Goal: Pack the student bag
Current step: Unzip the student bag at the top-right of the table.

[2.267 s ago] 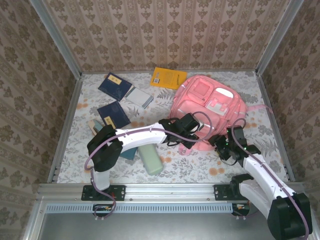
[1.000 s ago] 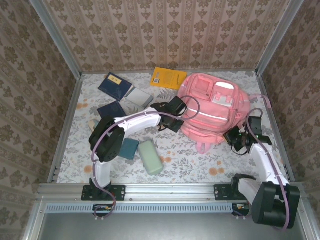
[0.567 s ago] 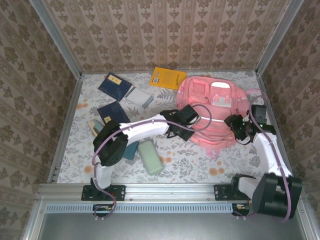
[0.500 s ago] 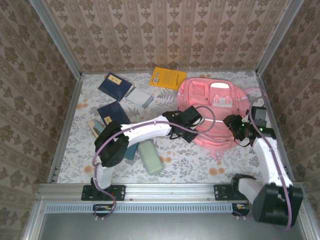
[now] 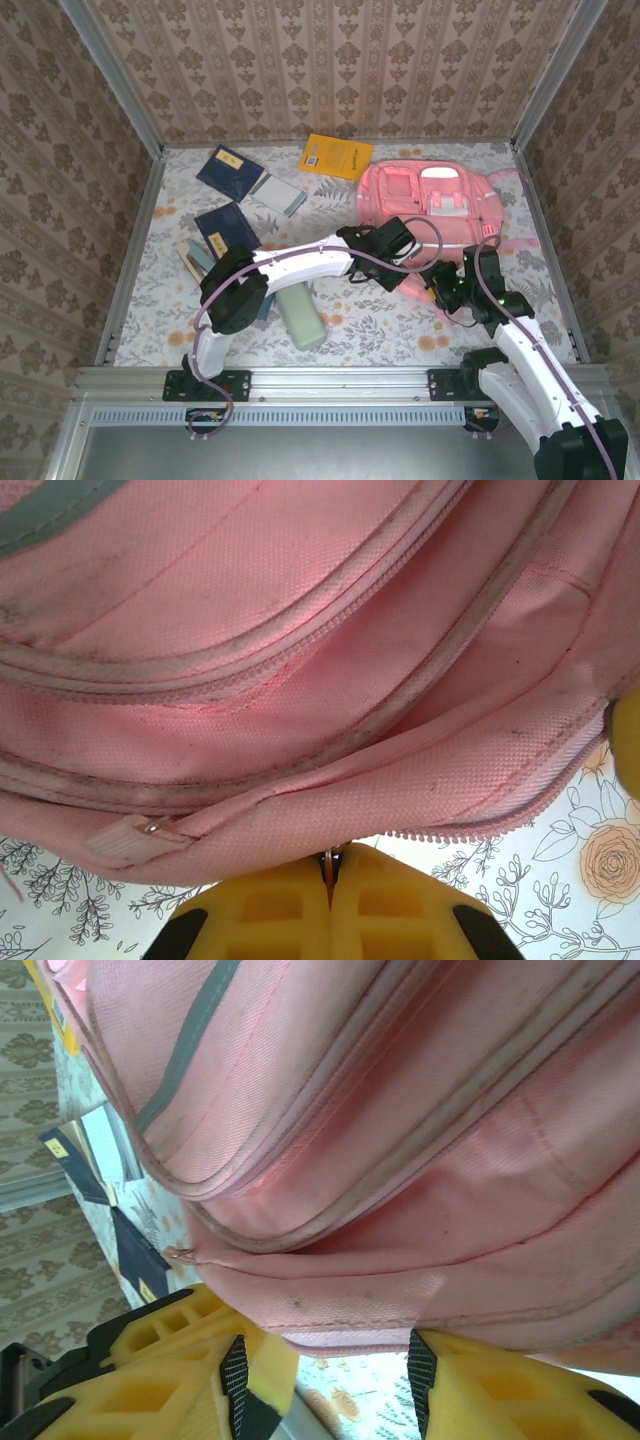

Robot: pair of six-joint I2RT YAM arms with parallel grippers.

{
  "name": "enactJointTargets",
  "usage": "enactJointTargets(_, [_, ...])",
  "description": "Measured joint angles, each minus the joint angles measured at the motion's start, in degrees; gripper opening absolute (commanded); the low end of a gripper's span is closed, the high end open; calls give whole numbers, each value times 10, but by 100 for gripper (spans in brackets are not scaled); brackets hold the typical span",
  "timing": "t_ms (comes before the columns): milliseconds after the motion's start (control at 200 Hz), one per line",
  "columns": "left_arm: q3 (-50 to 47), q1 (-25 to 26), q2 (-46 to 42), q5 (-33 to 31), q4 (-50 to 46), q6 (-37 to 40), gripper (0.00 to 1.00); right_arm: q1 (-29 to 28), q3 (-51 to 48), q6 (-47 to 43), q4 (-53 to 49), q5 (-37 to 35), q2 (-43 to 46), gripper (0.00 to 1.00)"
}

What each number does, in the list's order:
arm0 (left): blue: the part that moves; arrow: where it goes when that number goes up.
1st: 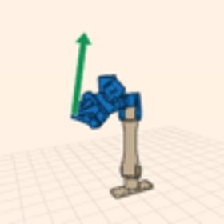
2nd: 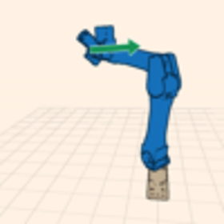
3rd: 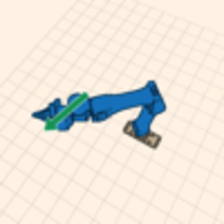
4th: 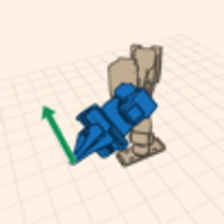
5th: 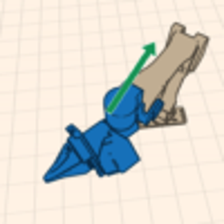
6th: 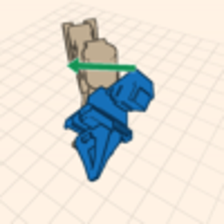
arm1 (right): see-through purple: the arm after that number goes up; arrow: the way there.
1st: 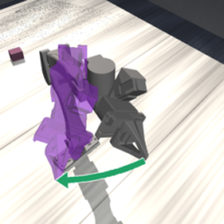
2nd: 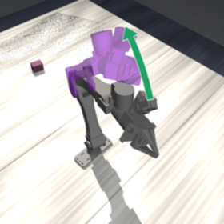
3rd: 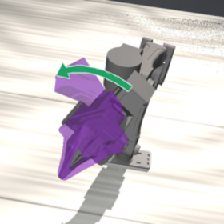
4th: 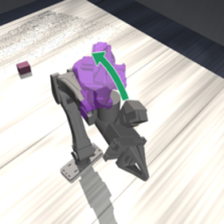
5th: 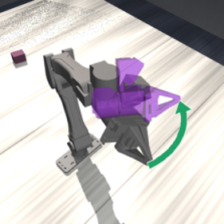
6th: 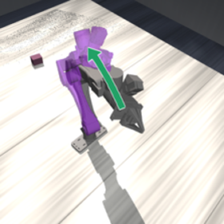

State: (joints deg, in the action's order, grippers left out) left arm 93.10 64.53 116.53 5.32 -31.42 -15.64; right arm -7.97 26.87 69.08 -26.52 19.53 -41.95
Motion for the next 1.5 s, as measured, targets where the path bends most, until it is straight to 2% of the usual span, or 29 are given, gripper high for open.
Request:
enactJointTargets(165, [0, 0, 0, 1, 1, -6, 0, -8, -6, 41, 36, 0, -9, 51])
enactJointTargets(355, [-9, 0, 0, 1, 6, -11, 0, -8, -19, 73, 85, -6, -62, 53])
enactJointTargets(455, [-16, 0, 0, 0, 10, -11, 0, -9, -19, 79, 105, -13, -96, 50])
enactJointTargets(525, [-19, 1, 0, 0, 11, -11, 0, -9, -19, 79, 114, -19, -114, 43])
enactJointTargets(620, [-23, 1, 0, -3, 14, -13, 0, -9, -19, 83, 122, -24, -133, 43])
enactJointTargets(685, [-25, 2, 0, -6, 14, -13, 0, -12, -18, 88, 127, -25, -137, 40])
enactJointTargets(725, [-25, 2, 0, -7, 15, -13, 0, -15, -17, 89, 126, -28, -137, 37])
enactJointTargets(745, [-25, 2, 0, -7, 15, -13, 0, -16, -16, 89, 126, -29, -136, 32])
enactJointTargets(755, [-25, 2, 0, -8, 16, -13, 0, -16, -16, 88, 126, -30, -136, 25])
enactJointTargets(770, [-25, 3, 0, -8, 16, -13, 0, -17, -16, 87, 126, -31, -135, 20])
enactJointTargets(780, [-25, 3, 0, -8, 17, -13, 0, -17, -16, 88, 126, -32, -135, 12])
enactJointTargets(805, [-25, 3, 0, -8, 18, -13, 0, -17, -16, 87, 124, -35, -133, 2])
enactJointTargets(820, [-25, 3, 0, -8, 19, -13, 0, -17, -16, 90, 124, -38, -132, 0])
enactJointTargets(1145, [-35, -5, 0, -16, 28, -13, 0, -16, -10, 58, 80, -64, -90, 0])
enactJointTargets(1310, [-51, -45, -3, -17, 32, -10, 0, 7, 2, 19, 26, -76, -43, 0])
enactJointTargets(1500, [-49, -97, -3, -16, 46, 12, 0, 55, 9, -25, -28, -59, -16, 0])
